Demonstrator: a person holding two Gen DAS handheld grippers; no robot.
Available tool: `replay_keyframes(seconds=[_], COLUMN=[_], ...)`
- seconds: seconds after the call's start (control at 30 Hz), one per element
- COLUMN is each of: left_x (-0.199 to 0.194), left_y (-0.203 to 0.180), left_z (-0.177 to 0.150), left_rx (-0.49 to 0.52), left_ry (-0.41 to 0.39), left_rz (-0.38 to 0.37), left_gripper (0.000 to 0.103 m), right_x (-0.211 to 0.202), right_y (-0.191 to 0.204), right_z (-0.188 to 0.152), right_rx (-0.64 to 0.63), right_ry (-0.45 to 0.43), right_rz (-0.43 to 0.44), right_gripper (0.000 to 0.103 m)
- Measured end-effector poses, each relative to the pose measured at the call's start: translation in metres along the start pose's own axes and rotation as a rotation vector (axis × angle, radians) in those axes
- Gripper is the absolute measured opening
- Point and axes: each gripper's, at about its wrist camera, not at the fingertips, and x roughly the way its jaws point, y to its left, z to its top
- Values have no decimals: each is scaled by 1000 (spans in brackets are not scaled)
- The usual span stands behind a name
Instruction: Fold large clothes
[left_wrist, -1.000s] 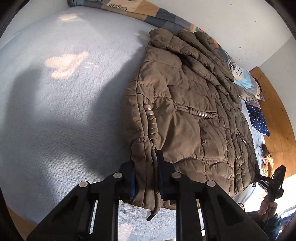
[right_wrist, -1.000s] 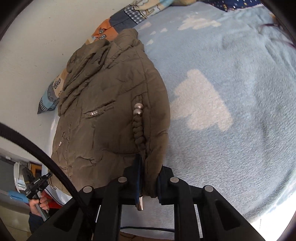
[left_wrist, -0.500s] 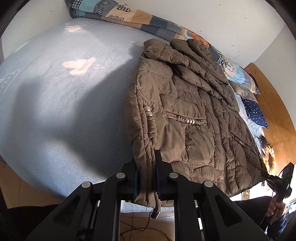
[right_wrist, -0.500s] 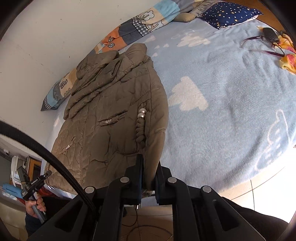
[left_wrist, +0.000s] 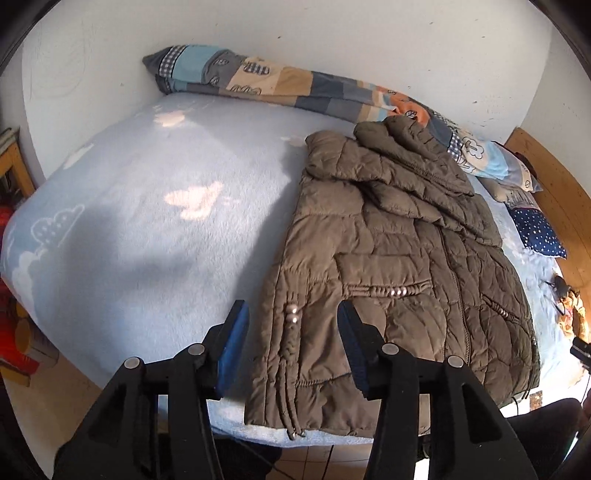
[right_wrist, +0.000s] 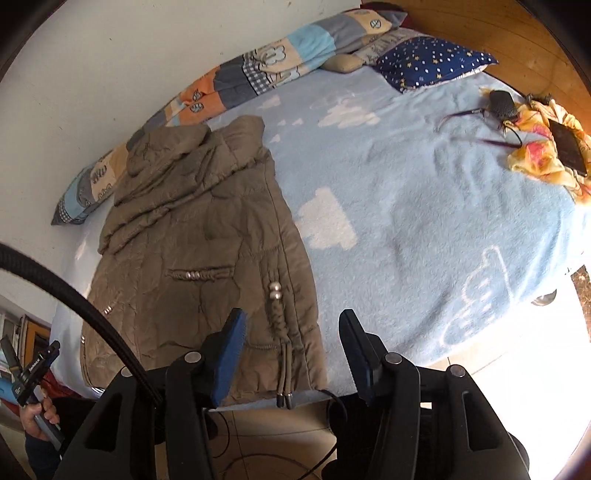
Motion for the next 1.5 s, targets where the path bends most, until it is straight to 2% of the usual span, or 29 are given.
replay_keyframes(seconds=[0.07, 0.17, 0.27, 0.43, 0.63, 0.73, 0.93, 1.13, 1.5], left_x=[1, 15, 39, 63, 75, 78, 81, 83, 84], left_y=[-13, -31, -57, -91, -98, -95, -91, -95, -95], left_z=[6, 7, -2, -31, -49, -52, -51, -54, -58], left_rx=[36, 44, 67, 202, 302, 321, 314, 336, 367], left_ry=[-14, -3, 24, 14, 11, 11, 26, 26, 29], left_rz=[13, -7, -12, 77, 152, 175, 178, 193, 208], left_gripper=[50, 51, 51, 51, 51, 52, 55, 56, 60], right_x=[-7, 5, 36, 86, 115, 119, 132, 136, 150], right_y=[9, 32, 59, 122, 173, 172, 149, 143, 140], right_z=[8, 12, 1, -30, -65, -67, -60, -66, -75], right_rx=[-21, -54, -70, -205, -441, -478, -383, -385, -385], right_ry=[-40, -45, -3, 72, 65, 44, 90, 107, 144], right_rz=[33, 62, 130, 185, 108, 74, 72, 54, 40], right_gripper=[57, 57, 57, 57, 57, 57, 57, 58, 68])
